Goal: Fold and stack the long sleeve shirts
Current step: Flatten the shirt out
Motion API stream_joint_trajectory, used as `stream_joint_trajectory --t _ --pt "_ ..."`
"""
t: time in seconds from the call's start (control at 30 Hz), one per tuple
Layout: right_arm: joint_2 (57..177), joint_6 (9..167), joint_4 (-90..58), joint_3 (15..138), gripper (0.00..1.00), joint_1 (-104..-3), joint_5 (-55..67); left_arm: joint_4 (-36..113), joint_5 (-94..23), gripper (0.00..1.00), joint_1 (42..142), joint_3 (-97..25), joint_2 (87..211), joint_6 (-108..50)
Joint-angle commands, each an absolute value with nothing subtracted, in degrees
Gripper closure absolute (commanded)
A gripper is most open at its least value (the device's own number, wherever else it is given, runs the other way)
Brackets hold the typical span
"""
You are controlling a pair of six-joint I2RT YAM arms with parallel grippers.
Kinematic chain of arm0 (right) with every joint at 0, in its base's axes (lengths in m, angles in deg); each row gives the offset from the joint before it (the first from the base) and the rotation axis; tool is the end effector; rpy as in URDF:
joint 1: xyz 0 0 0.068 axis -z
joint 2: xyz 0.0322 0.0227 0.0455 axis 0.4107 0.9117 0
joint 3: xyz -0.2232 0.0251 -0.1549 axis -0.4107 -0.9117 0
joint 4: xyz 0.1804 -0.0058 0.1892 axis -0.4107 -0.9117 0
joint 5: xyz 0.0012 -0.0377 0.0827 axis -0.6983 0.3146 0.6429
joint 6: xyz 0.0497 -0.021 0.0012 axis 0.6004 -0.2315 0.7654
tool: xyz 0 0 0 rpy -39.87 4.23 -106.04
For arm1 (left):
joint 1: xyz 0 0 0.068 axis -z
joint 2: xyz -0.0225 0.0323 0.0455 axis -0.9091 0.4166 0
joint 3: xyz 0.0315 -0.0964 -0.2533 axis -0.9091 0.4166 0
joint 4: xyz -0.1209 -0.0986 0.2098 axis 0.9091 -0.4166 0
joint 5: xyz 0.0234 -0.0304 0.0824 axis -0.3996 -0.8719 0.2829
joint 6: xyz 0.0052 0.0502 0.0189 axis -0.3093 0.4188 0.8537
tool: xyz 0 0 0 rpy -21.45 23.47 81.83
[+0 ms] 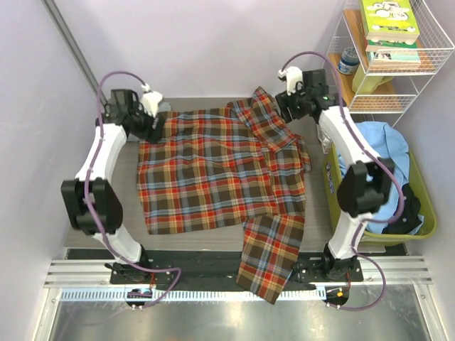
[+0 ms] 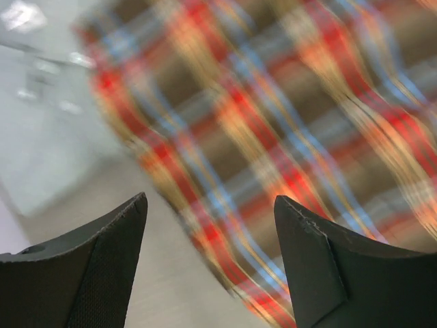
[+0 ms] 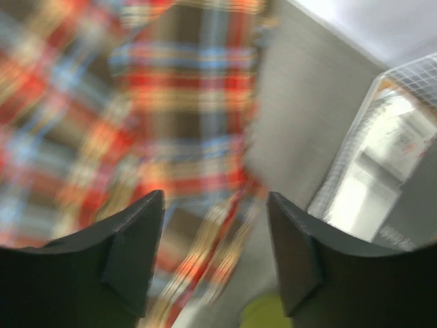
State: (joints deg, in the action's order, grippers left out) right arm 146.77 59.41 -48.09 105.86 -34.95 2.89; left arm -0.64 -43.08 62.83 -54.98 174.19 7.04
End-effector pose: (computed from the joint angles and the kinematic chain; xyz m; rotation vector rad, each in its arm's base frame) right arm 0.4407 0.0864 0.3250 -0.6694 2.1468 -0.0054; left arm 0.3947 0.0078 0.3147 0.5645 2.2724 -0.1038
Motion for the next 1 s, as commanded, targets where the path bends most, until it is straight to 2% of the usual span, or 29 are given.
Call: stream_joint_trajectory --t 0.0,0.1,0.23,0.5,0.73,0.87,0.97 --pt "137.62 60.86 -58.49 94.37 0.43 -35.85 15.18 -12.57 -44.78 0.25 68.44 -41.81 165.38 14.67" --pt "134.99 61.30 -58.59 84.26 0.55 -36.64 17.30 -13.02 -43.98 0.26 69.77 -34.86 163.51 14.94" --pt "134.01 61.84 -55.25 75.20 0.65 -36.73 16.87 -13.02 -41.80 0.28 70.47 -28.98 164.20 15.02" --pt "134.18 60.95 -55.06 64.12 0.71 -37.26 16.07 -11.08 -33.01 0.30 70.56 -22.28 165.88 22.22" --pt "137.52 56.12 -64.37 60.95 0.74 -44.11 13.44 -9.94 -27.64 0.31 69.69 -20.26 166.15 28.73" --pt "138.32 53.84 -68.33 59.02 0.74 -50.68 13.00 -12.57 -28.69 0.31 68.54 -22.45 163.87 30.40" --pt "138.05 53.05 -70.97 59.71 0.75 -53.34 12.46 -17.66 -35.96 0.32 68.54 -23.77 159.30 32.60"
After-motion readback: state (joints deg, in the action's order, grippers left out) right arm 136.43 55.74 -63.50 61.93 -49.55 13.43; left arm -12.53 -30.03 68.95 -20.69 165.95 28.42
